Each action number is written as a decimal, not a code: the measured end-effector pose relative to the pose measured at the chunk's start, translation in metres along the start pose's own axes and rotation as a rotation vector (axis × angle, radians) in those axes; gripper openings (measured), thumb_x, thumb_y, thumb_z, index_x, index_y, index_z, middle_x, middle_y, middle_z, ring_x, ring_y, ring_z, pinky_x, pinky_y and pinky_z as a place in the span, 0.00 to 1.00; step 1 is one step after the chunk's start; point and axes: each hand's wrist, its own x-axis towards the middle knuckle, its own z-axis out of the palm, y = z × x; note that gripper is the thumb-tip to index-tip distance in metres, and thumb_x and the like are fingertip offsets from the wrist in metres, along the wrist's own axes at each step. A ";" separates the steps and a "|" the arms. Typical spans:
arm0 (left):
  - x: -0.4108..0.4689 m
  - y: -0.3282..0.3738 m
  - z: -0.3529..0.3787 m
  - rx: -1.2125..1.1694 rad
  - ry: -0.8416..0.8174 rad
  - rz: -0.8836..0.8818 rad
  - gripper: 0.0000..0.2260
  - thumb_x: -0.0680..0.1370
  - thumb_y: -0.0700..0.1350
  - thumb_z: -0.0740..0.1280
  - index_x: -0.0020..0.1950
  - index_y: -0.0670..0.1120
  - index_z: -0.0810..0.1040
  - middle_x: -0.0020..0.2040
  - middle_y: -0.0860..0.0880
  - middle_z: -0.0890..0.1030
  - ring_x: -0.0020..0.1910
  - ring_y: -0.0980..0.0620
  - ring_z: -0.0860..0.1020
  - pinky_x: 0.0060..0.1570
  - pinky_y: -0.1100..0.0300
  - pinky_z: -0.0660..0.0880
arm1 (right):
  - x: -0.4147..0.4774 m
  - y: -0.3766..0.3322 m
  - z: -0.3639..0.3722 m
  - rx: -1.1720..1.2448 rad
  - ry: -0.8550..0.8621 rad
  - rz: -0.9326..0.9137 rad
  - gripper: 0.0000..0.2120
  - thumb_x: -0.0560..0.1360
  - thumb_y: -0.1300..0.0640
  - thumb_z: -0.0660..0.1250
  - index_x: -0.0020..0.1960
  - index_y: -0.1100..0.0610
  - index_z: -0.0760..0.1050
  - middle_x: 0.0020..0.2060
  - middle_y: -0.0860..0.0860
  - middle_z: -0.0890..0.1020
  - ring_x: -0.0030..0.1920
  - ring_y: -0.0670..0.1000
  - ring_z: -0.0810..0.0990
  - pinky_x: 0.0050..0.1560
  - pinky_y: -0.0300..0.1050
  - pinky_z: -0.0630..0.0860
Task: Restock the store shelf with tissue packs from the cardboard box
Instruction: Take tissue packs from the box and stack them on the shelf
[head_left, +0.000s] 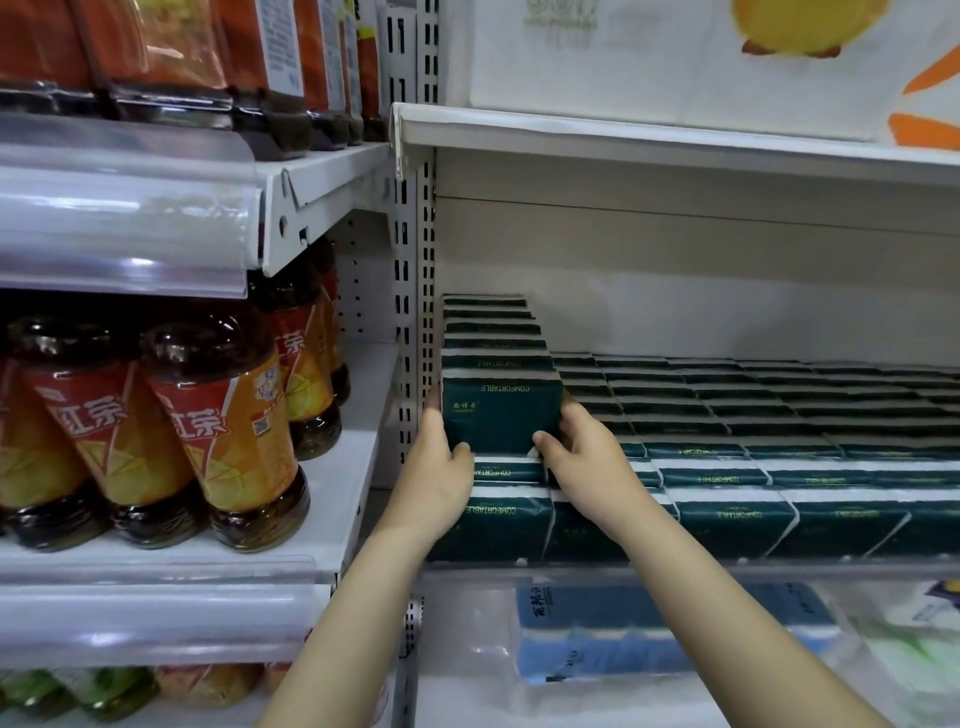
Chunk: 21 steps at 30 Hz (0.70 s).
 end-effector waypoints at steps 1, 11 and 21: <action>0.000 0.000 0.000 0.010 -0.003 0.000 0.19 0.82 0.40 0.56 0.72 0.52 0.61 0.62 0.52 0.75 0.54 0.55 0.76 0.51 0.59 0.73 | 0.000 0.001 -0.001 -0.005 -0.001 0.005 0.13 0.80 0.61 0.62 0.63 0.50 0.72 0.55 0.47 0.81 0.56 0.47 0.80 0.50 0.36 0.77; 0.002 -0.001 0.002 0.015 0.010 -0.015 0.22 0.83 0.40 0.55 0.75 0.54 0.57 0.66 0.51 0.73 0.58 0.53 0.75 0.55 0.55 0.75 | -0.003 -0.004 -0.002 -0.064 -0.033 -0.001 0.14 0.80 0.63 0.61 0.64 0.51 0.71 0.57 0.48 0.80 0.57 0.48 0.79 0.58 0.41 0.76; -0.016 0.018 -0.007 -0.096 0.206 0.229 0.35 0.79 0.33 0.58 0.78 0.61 0.50 0.78 0.58 0.57 0.76 0.58 0.57 0.75 0.52 0.58 | -0.016 -0.018 -0.015 0.092 0.076 -0.040 0.27 0.81 0.57 0.63 0.78 0.53 0.58 0.70 0.43 0.68 0.66 0.41 0.70 0.67 0.38 0.67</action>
